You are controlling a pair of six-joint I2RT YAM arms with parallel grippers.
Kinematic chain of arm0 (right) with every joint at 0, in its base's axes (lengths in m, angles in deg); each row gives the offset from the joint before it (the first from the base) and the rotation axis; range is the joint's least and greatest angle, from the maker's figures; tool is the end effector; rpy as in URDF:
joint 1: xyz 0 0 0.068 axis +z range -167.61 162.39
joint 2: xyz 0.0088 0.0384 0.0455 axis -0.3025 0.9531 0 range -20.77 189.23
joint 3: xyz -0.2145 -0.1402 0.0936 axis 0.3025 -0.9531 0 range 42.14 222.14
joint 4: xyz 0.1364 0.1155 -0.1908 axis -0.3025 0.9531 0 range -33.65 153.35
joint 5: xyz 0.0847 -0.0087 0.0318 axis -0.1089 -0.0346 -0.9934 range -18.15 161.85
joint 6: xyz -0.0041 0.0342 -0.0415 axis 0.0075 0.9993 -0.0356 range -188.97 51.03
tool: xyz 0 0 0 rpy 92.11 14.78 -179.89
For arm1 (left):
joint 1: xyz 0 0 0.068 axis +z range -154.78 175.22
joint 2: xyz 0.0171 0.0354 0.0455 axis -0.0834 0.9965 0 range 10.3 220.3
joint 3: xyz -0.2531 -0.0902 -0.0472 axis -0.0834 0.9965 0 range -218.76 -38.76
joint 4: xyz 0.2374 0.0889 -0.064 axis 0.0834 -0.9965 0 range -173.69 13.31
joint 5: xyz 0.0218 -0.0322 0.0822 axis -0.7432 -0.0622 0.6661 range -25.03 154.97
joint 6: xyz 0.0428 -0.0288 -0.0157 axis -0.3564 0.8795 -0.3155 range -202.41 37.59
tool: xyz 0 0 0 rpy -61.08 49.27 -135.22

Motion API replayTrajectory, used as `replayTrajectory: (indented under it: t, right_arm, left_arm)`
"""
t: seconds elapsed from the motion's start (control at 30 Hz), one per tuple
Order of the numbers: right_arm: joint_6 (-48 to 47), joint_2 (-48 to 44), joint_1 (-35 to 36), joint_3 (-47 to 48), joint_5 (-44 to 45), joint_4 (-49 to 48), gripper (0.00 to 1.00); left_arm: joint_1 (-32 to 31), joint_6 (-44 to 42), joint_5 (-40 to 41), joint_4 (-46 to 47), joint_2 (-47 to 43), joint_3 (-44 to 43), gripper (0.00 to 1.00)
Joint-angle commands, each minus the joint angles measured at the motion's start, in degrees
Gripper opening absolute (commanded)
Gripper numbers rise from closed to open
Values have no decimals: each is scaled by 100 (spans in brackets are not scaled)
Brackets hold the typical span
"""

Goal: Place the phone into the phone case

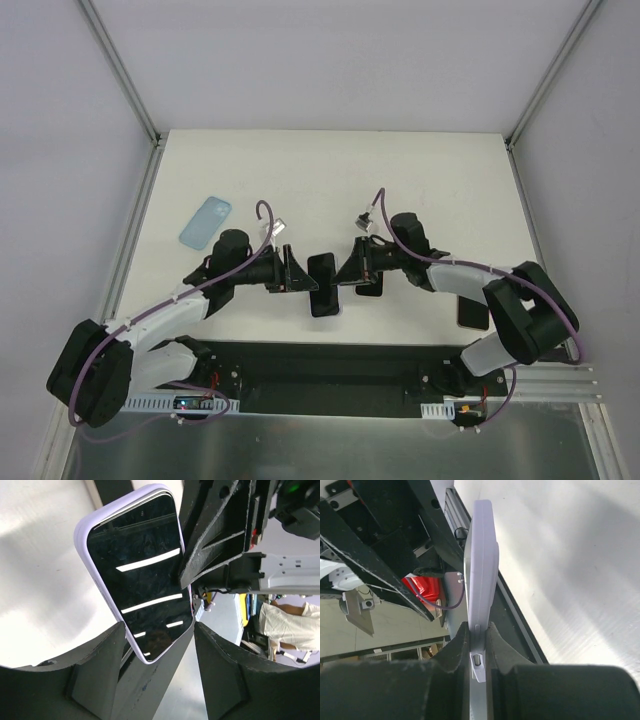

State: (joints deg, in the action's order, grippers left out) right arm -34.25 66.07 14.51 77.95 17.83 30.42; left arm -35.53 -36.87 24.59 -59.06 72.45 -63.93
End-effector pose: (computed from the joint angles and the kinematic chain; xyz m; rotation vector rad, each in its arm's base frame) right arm 0.2320 0.1798 0.1841 -0.6374 2.1304 1.6408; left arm 0.1807 -0.1343 0.2140 0.2699 2.1343 -1.5134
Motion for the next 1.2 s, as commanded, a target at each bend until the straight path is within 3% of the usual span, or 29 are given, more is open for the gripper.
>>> replayTrajectory:
  t: [0.0,0.23,0.53,0.67,0.8,0.9,1.07,1.17]
  right_arm:
    - [272,-589,-4,242,-645,-624,1]
    - [369,-1205,5,189,-706,-667,1]
    - [308,-1364,-13,128,-566,-571,1]
    - [228,-1267,-13,145,-522,-509,2]
    - [211,-1267,-21,145,-496,-465,1]
    - [70,-1354,-21,154,-452,-264,1]
    - [79,-1346,13,207,-486,-245,1]
    - [88,-1328,110,242,-531,-245,2]
  left_arm:
    - [7,-36,-594,566,-273,223,57]
    - [7,324,-734,1357,-423,469,58]
    - [7,324,-761,1349,-440,495,62]
    - [7,-78,-691,718,-449,128,64]
    - [7,-755,-348,-811,-484,-304,64]
    - [33,-862,-277,-1016,-598,-375,64]
    - [24,-539,-391,-438,-608,-209,64]
    - [33,14,-610,640,-599,98,63]
